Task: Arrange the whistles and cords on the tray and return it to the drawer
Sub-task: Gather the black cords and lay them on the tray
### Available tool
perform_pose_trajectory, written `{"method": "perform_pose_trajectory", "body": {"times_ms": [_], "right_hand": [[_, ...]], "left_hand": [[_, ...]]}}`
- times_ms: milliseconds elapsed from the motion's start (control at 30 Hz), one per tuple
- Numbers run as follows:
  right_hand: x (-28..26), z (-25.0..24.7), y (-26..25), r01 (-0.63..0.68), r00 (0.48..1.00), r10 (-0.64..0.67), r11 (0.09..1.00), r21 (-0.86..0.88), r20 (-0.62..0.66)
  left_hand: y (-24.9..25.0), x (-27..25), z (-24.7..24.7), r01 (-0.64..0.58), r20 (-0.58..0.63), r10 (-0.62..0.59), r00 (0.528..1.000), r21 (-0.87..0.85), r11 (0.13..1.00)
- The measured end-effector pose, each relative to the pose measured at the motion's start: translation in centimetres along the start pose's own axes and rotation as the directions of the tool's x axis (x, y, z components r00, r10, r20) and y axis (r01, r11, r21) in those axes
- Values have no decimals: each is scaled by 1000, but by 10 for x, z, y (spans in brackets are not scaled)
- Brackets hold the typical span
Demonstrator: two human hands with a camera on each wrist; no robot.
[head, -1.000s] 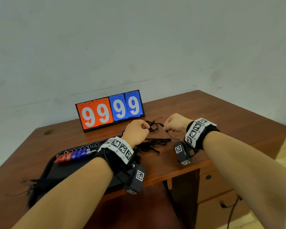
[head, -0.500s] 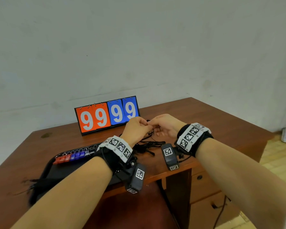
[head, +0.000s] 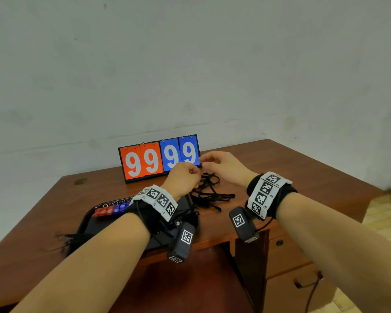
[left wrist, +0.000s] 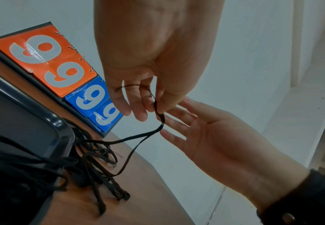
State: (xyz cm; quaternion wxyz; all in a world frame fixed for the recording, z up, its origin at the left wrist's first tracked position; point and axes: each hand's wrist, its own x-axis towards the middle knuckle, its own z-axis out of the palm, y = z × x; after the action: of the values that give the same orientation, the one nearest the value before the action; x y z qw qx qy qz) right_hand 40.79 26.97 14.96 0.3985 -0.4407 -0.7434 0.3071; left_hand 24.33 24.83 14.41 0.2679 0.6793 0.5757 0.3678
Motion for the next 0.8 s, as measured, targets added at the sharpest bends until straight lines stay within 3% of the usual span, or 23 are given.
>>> {"method": "perform_pose_trajectory", "body": {"times_ms": [133,333,467,800], "right_hand": [[0,20,-10,-21,988,16,999,32,152],[1,34,-17,-79,990,64,990,115,123],[6,36,-20,-114,990,103,987,115,95],[6,43,-23,-112,991,103,987,119,82]], "left_hand": [[0,-6,-15,-48,-58,46,997,-29,998],[-17,-14,-50,-68,-225,62,972,-19,998],[-37,-18,-79,-17,-316,5,949,-34,999],[-91,-41,-144,86,-446,-97,890,-43,995]]}}
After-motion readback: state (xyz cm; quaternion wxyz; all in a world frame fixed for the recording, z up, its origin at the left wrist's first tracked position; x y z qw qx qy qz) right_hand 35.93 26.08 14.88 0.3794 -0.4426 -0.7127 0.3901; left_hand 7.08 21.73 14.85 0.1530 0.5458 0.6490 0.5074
